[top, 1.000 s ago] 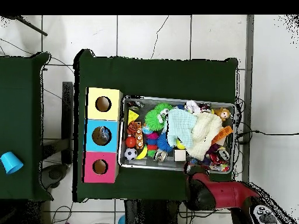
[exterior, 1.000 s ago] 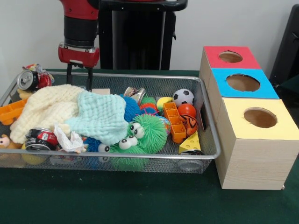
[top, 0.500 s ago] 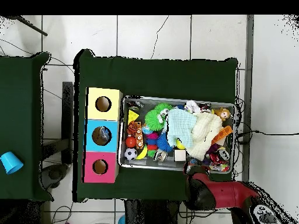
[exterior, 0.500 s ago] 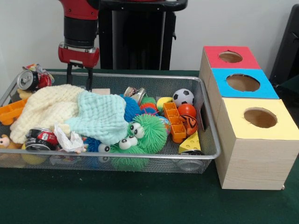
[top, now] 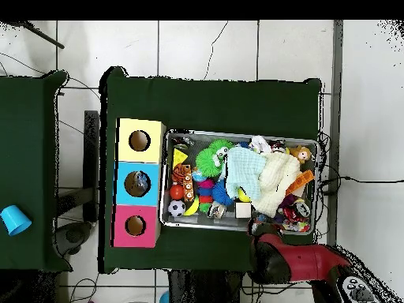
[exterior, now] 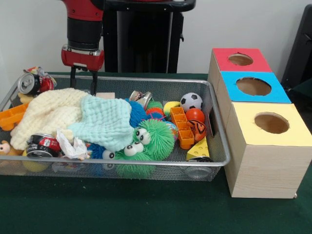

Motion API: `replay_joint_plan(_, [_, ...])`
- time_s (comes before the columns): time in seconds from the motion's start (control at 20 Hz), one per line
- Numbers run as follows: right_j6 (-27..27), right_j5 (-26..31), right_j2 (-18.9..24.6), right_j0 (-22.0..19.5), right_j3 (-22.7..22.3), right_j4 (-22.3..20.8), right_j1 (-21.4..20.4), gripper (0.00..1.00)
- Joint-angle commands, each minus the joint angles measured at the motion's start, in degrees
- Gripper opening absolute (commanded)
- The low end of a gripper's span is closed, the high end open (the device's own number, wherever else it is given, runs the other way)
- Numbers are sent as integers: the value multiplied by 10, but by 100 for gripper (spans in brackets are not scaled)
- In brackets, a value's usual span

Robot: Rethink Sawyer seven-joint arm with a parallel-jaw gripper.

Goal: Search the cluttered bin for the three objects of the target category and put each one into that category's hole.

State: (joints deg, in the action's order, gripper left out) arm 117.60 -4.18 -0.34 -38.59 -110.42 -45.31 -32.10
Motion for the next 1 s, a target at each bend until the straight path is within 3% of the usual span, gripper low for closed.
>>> replay_joint_plan(0.05, [14,38,55,-7,44,0,-1,100])
replay_joint_plan(0.7, [20,20,57,-13,45,-4,7,100])
replay_joint_plan(1.0, [24,-3,38,1,66,-10,37,100])
